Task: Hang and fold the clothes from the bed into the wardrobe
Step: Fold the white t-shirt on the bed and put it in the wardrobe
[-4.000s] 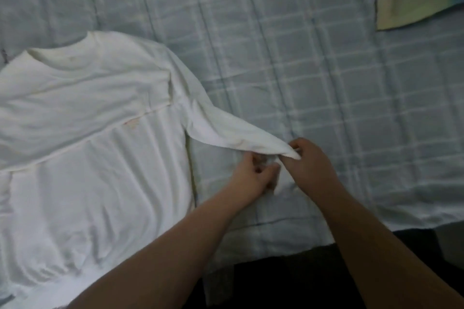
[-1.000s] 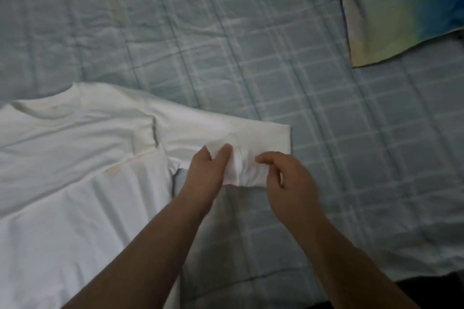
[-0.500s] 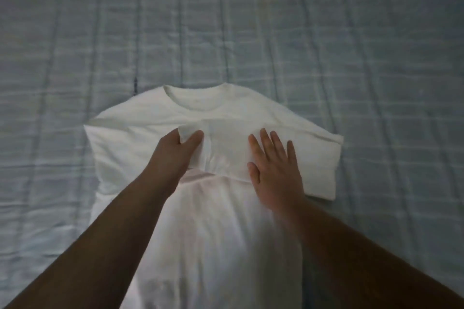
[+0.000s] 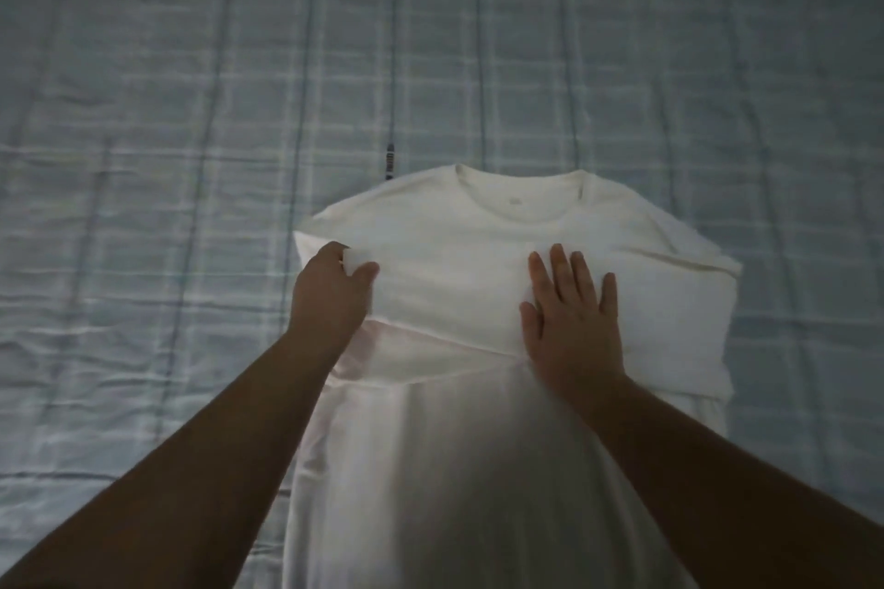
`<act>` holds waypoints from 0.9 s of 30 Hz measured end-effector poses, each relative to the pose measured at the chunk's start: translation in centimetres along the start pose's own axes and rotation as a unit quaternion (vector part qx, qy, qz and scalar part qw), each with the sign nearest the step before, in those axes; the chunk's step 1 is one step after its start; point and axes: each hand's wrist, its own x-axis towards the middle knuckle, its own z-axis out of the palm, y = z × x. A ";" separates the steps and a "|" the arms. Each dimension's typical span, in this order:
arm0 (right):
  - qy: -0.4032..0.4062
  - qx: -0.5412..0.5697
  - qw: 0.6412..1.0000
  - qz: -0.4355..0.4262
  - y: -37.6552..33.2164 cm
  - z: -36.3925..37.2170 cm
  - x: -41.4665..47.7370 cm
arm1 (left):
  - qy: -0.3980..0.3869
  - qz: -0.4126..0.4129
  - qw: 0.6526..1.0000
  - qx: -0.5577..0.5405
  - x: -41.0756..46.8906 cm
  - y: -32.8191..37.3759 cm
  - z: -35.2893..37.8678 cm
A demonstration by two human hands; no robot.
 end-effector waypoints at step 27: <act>-0.030 0.065 0.994 0.078 2.7 1.8 -16.8 | 0.033 0.106 0.994 0.022 -13.6 -12.2 0.5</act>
